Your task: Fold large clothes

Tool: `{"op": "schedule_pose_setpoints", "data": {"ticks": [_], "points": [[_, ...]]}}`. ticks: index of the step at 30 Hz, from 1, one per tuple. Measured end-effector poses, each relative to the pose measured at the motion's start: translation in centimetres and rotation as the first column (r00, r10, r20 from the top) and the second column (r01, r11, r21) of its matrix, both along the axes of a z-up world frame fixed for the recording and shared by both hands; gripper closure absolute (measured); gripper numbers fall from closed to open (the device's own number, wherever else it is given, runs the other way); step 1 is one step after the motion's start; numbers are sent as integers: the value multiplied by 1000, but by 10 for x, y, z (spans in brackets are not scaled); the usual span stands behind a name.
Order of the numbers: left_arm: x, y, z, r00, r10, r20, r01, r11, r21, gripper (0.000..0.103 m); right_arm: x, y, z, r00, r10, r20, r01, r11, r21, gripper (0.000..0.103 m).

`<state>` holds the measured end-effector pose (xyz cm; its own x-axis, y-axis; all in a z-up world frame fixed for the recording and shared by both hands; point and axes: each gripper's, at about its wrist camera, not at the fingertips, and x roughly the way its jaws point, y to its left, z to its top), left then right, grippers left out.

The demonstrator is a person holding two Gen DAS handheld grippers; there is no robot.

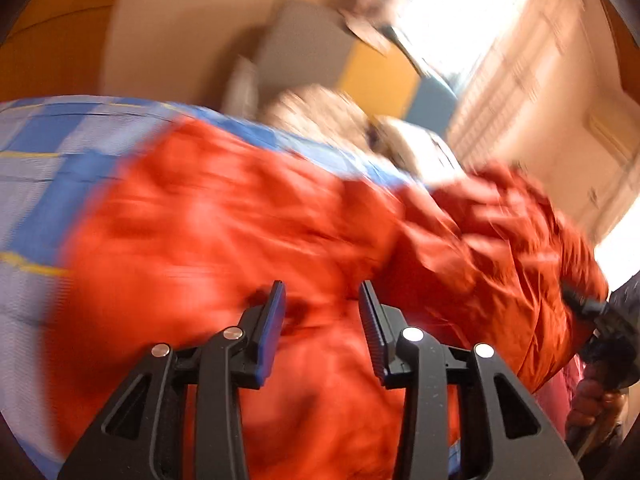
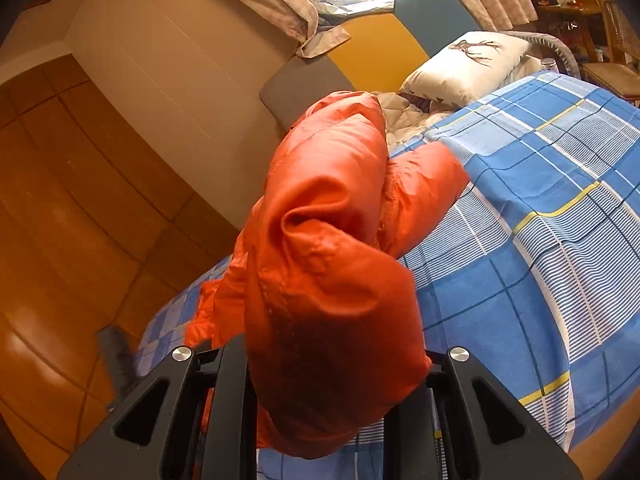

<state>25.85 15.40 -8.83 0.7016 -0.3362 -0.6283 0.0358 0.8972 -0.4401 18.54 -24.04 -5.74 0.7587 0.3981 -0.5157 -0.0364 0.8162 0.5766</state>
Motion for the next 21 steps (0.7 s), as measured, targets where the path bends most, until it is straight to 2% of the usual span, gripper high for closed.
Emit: {"op": "schedule_pose_setpoints", "data": {"ticks": [3,5,6,9,12,14,16,18,21], "points": [[-24,61,-4,989,146,-7,-146,989,-14,66,1,6,4,1000,-1,9,2,1000,-29,84],[-39,98,-21,971,233,-58,-235,972,-29,66,1,12,6,1000,-3,15,4,999,-43,84],[-45,113,-34,963,255,-91,-261,964,-61,66,2,15,8,1000,-1,19,2,999,-54,84],[-57,127,-62,961,234,-147,-257,953,-164,66,0,23,11,1000,2,26,0,997,-82,84],[-60,120,-70,969,206,-137,-233,946,-227,68,0,33,14,999,11,34,-7,992,-124,84],[-62,118,-69,967,223,-122,-248,933,-261,67,-1,35,16,999,12,35,-7,990,-139,84],[-68,127,-65,959,264,-101,-282,919,-276,60,0,31,14,1000,5,29,-1,990,-140,84],[-72,129,-54,958,282,-59,-288,924,-252,59,0,27,10,1000,-4,16,6,990,-138,84],[-71,117,-42,973,229,-32,-232,959,-162,62,1,25,4,1000,-16,-2,16,991,-134,84]]}}
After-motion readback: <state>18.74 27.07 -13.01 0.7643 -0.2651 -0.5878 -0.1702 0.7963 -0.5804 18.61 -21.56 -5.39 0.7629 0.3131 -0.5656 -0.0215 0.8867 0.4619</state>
